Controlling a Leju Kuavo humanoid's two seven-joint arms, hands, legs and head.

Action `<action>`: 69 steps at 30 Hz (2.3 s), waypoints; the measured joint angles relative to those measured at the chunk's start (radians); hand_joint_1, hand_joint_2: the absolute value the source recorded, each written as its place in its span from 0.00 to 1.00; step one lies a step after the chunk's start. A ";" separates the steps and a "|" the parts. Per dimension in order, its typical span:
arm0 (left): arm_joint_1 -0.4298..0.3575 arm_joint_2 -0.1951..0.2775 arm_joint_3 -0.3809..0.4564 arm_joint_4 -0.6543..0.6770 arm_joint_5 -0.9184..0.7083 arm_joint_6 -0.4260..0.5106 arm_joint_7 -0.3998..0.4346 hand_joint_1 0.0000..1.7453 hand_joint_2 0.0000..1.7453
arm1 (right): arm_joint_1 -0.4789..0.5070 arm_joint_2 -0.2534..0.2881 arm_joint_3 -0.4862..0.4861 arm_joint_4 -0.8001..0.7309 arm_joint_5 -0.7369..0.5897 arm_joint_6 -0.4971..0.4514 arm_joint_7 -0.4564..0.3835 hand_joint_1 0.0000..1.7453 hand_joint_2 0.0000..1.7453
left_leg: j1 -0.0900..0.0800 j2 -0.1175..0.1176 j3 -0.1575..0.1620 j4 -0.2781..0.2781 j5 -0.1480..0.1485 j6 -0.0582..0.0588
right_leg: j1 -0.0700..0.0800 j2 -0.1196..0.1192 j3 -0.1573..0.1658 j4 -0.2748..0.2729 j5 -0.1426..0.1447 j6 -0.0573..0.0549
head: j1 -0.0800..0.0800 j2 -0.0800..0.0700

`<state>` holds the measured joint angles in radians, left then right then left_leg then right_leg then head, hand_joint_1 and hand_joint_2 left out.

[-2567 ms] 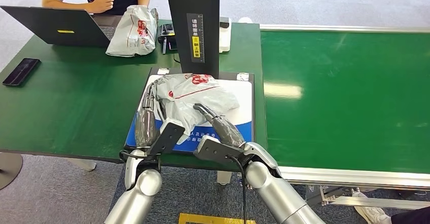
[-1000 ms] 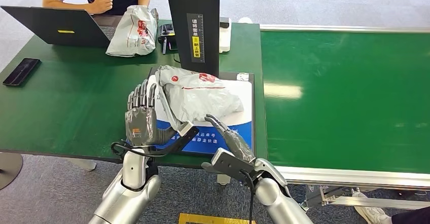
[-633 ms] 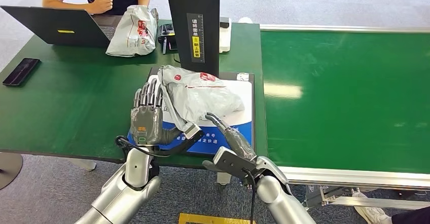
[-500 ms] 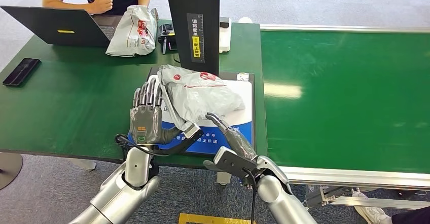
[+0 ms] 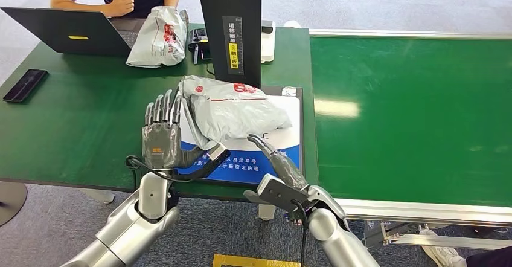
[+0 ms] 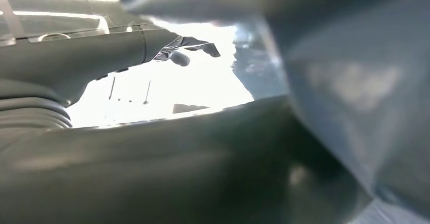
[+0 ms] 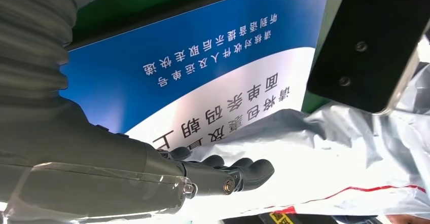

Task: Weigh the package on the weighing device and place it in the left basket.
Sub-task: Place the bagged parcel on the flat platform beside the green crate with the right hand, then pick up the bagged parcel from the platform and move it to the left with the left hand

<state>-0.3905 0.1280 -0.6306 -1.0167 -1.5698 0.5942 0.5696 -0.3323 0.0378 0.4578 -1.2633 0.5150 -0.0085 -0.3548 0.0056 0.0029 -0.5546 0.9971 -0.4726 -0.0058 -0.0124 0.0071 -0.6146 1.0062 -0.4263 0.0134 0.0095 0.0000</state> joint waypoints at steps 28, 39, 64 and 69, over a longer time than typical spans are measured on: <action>0.239 -0.225 0.490 -0.379 0.691 -0.187 -0.986 0.00 0.00 | 0.012 -0.008 -0.001 0.001 -0.013 -0.009 0.000 0.00 1.00 | 0.000 0.001 0.001 0.000 -0.001 0.000 | 0.000 0.001 0.000 0.000 0.000 0.000 | 0.000 0.000; 0.270 -0.258 0.570 -0.501 1.044 -0.512 -1.155 0.00 0.00 | 0.038 -0.014 -0.013 -0.027 -0.009 -0.008 0.003 0.00 1.00 | 0.000 0.001 0.000 0.000 -0.001 0.000 | 0.000 0.001 0.000 0.000 0.000 0.000 | 0.000 0.000; 0.117 -0.311 0.576 -0.274 0.485 -0.283 -0.909 0.00 1.00 | 0.037 -0.005 -0.024 -0.049 0.001 -0.025 -0.019 0.00 1.00 | -0.001 0.000 0.001 0.000 0.000 0.001 | -0.001 0.000 0.001 0.000 0.000 0.000 | 0.000 0.000; 0.074 -0.304 0.533 -0.174 0.479 -0.287 -0.895 0.00 1.00 | 0.058 -0.009 -0.027 -0.123 -0.043 -0.074 -0.068 0.00 1.00 | -0.001 0.001 0.001 0.001 0.000 0.001 | 0.000 0.001 0.001 0.000 0.000 0.000 | 0.000 0.000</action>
<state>-0.3167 -0.1762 -0.0971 -1.1904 -1.0906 0.3076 -0.3252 -0.2744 0.0291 0.4312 -1.3862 0.4724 -0.0826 -0.4230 0.0049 0.0034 -0.5534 0.9978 -0.4731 -0.0053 -0.0128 0.0077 -0.6139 1.0058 -0.4261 0.0134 0.0095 0.0000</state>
